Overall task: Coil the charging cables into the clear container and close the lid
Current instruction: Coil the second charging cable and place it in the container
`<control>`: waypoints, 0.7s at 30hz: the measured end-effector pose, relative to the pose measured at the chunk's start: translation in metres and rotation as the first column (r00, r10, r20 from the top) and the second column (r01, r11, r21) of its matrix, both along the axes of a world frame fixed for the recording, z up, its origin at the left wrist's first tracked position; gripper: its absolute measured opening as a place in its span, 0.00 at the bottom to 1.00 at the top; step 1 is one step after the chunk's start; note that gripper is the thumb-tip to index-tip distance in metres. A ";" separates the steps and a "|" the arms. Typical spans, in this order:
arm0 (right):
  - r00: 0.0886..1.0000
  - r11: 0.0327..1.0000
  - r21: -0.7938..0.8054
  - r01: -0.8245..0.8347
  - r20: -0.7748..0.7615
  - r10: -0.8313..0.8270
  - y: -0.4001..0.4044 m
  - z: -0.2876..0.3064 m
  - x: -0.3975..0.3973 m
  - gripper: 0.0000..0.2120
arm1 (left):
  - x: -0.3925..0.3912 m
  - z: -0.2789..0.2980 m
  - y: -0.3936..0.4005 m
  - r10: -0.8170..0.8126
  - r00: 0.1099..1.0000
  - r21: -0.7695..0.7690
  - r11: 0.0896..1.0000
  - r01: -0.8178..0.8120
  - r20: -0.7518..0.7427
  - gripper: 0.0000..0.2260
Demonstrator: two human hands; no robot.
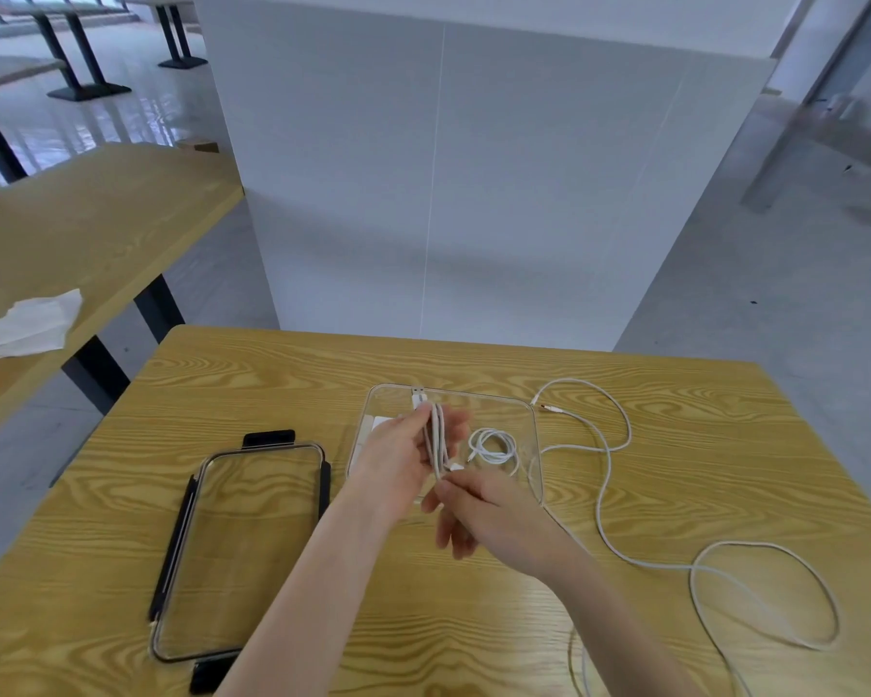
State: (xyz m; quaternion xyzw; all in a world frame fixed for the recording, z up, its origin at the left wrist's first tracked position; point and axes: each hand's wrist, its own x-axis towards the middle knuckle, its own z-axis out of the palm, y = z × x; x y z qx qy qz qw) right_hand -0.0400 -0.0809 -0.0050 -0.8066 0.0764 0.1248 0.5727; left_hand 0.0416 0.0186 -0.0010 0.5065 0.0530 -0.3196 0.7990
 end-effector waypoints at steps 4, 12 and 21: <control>0.995 0.997 -0.002 -0.080 -0.065 0.080 -0.010 -0.013 0.000 0.16 | 0.001 0.004 0.004 -0.023 0.981 -0.280 0.959 -0.034 -0.195 0.15; 0.996 0.985 -0.173 -0.009 -0.090 -0.007 -0.049 -0.037 0.000 0.27 | 0.010 0.013 0.022 -0.014 0.994 -0.396 0.918 -0.030 -0.110 0.16; 0.973 0.931 -0.281 0.232 0.066 -0.222 -0.087 -0.025 0.020 0.25 | 0.001 0.004 0.020 -0.107 0.993 -0.291 0.953 0.090 -0.045 0.16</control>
